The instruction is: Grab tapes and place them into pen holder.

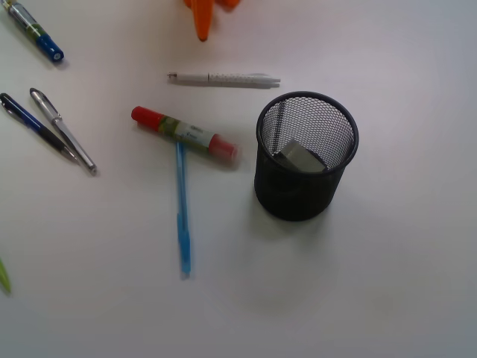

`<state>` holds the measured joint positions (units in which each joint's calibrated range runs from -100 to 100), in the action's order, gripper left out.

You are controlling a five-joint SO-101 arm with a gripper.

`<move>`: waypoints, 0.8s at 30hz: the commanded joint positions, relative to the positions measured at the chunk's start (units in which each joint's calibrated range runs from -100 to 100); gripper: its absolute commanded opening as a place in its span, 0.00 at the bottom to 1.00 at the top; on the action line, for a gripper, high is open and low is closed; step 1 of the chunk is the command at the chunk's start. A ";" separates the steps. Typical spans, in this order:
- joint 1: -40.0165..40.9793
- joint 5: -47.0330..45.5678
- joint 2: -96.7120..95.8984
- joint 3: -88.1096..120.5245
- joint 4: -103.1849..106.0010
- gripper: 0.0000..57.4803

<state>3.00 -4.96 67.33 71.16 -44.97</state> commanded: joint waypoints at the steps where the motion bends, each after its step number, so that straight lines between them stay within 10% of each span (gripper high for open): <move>1: -0.87 -0.68 15.07 14.35 2.45 0.01; 24: -0.94 0.88 31.65 21.23 -17.59 0.01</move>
<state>2.03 -3.98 98.43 93.71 -62.25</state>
